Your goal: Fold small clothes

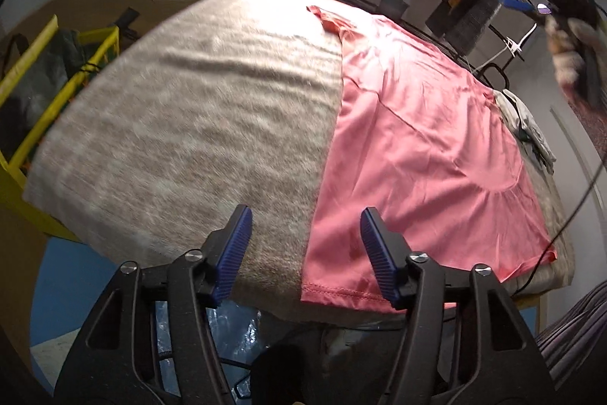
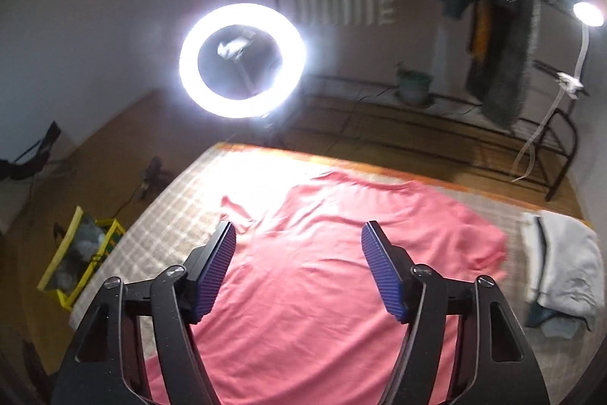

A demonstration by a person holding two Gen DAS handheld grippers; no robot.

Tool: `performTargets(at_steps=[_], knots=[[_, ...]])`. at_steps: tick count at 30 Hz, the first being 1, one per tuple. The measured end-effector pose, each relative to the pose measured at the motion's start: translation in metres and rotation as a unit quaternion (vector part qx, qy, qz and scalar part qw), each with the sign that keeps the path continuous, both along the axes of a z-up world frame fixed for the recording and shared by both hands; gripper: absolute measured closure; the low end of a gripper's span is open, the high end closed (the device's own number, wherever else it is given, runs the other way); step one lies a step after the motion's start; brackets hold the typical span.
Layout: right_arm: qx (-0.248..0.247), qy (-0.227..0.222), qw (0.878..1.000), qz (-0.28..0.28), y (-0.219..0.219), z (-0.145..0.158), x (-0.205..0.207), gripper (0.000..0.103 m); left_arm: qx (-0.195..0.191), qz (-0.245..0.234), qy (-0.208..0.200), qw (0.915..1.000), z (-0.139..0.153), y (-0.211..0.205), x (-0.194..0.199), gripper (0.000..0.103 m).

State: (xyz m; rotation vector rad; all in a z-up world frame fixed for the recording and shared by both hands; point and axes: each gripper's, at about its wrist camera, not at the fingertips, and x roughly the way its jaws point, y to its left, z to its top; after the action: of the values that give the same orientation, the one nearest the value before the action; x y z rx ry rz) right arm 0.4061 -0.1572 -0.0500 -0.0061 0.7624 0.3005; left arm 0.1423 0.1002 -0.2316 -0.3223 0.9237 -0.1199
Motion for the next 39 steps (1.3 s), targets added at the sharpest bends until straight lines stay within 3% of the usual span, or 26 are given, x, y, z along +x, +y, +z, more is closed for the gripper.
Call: performTargets(at_steps=[9,14,16,24,33,36,37,39], knots=[[0.01,0.076,0.995,0.061,0.079,-0.056,0.087,0.035,-0.004,-0.03,0.014,0.9994,-0.016,-0.008,0.004,0.062],[0.018,0.112,0.991,0.07,0.122,-0.095,0.131,0.035,-0.004,-0.043,0.01,0.999,-0.017,-0.009,0.006,0.078],[0.01,0.127,0.989,0.072,0.139,-0.114,0.147,0.035,-0.004,-0.049,0.009,0.9987,-0.018,-0.011,0.008,0.092],[-0.035,0.148,0.986,0.063,0.181,-0.165,0.19,0.035,-0.033,-0.054,0.004,0.998,-0.022,-0.009,0.014,0.101],[-0.143,0.14,0.978,0.062,0.205,-0.202,0.208,0.035,-0.035,-0.051,-0.004,0.9981,-0.021,-0.004,0.012,0.103],[-0.138,0.131,0.979,0.069,0.203,-0.2,0.206,0.05,-0.035,-0.05,-0.007,0.9981,-0.019,-0.004,0.012,0.103],[-0.135,0.128,0.98,0.072,0.2,-0.198,0.207,0.068,-0.034,-0.051,-0.009,0.9981,-0.018,-0.005,0.012,0.103],[-0.135,0.129,0.98,0.068,0.193,-0.196,0.21,0.094,-0.03,-0.052,-0.011,0.9981,-0.016,-0.006,0.011,0.103]])
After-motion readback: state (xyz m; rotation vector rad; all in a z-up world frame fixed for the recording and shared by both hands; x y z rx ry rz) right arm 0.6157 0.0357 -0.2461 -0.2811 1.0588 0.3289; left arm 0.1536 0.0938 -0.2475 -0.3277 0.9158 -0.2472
